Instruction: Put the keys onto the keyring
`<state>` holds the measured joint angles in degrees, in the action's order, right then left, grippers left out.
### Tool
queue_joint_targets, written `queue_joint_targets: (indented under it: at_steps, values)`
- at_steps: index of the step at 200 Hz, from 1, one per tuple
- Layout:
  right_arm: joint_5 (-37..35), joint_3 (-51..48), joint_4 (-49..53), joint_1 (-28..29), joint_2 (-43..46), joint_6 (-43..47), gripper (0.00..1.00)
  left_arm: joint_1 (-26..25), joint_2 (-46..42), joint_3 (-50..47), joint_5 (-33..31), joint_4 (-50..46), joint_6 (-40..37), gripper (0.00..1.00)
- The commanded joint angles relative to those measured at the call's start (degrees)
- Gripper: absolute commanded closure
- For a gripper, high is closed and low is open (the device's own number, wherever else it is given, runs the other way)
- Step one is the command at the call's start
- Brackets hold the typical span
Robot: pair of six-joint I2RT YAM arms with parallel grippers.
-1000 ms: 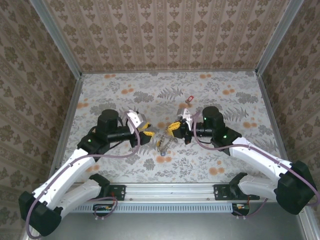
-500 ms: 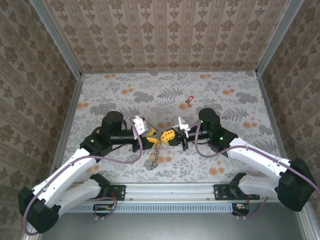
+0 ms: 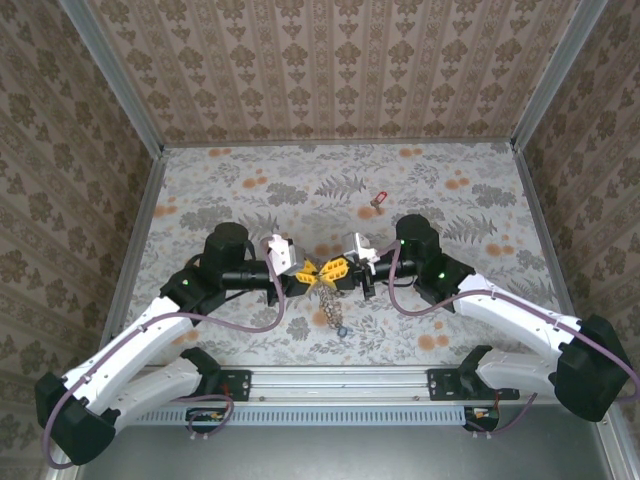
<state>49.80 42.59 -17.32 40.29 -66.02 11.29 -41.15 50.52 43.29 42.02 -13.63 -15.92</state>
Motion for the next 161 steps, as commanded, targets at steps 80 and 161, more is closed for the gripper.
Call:
queue_joint_targets:
  at_steps: [80,161]
  values:
    - [-3.4,2.1,1.3,0.5,0.2,1.9,1.00,-0.7,-2.6,2.4,-0.1,-4.2,-3.5,0.81]
    - [-2.4,1.9,-0.6,0.9,0.3,1.3,1.00,-0.9,0.4,3.0,-2.4,-1.4,-0.5,0.74]
